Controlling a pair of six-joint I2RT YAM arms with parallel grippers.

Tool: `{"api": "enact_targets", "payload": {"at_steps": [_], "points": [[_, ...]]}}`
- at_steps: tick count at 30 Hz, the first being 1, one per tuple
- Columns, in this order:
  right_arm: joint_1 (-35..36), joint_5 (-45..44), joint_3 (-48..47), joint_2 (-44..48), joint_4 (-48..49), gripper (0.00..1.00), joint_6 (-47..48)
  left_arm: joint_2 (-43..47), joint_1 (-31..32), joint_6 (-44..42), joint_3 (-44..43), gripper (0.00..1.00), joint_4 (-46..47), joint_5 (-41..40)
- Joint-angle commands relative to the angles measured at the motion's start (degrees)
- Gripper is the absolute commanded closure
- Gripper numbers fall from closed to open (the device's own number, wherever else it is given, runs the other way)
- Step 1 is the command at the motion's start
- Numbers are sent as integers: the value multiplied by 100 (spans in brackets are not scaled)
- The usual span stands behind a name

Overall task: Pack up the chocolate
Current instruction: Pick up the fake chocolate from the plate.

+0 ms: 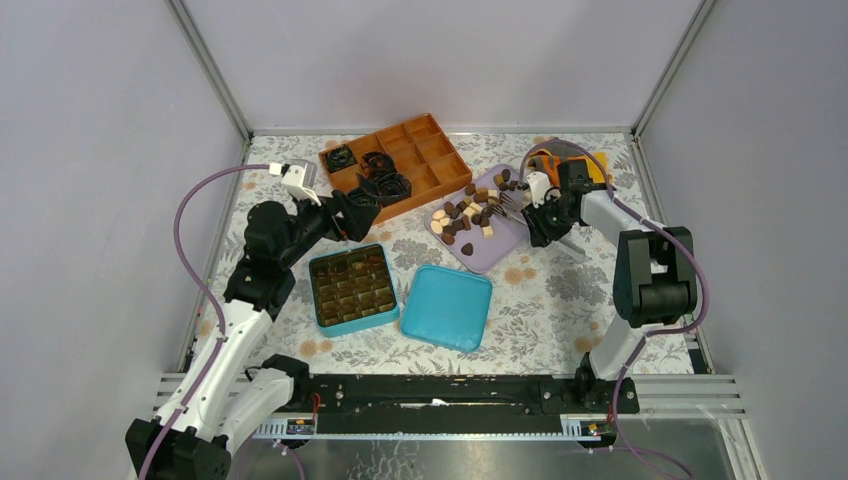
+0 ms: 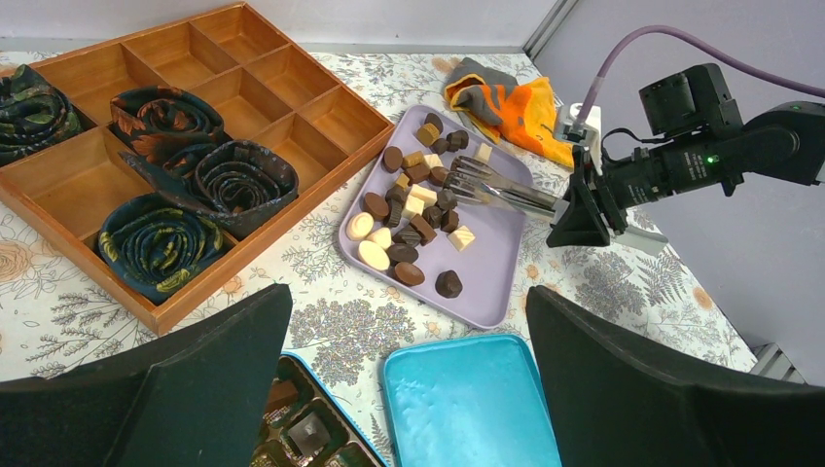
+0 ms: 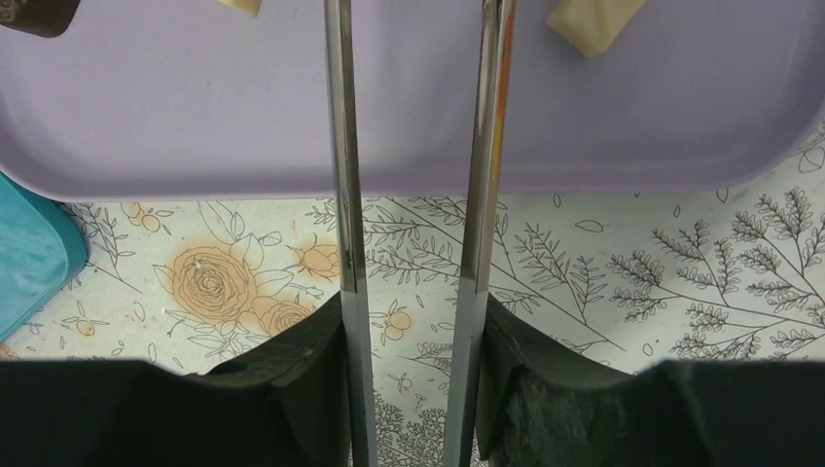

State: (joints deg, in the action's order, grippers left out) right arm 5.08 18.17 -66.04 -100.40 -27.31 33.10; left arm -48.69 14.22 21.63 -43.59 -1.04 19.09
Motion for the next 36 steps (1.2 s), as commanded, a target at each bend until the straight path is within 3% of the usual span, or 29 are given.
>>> {"api": "enact_targets", "payload": {"at_steps": [1,12,24,31,36], "points": [[136,122,-443,-164,-88,53,96,-1,-24,35,-105,1,267,64],[256,-173,-653,-403,-134,57,85,-1,-24,25,-106,1,266,43],[248,-208,-193,383,85,100,79,8,-24,13,-111,1,261,33],[213,-103,80,931,191,100,52,2,-24,14,-108,1,262,34],[208,547,199,1365,111,100,89,7,-24,26,-107,1,262,21]]}}
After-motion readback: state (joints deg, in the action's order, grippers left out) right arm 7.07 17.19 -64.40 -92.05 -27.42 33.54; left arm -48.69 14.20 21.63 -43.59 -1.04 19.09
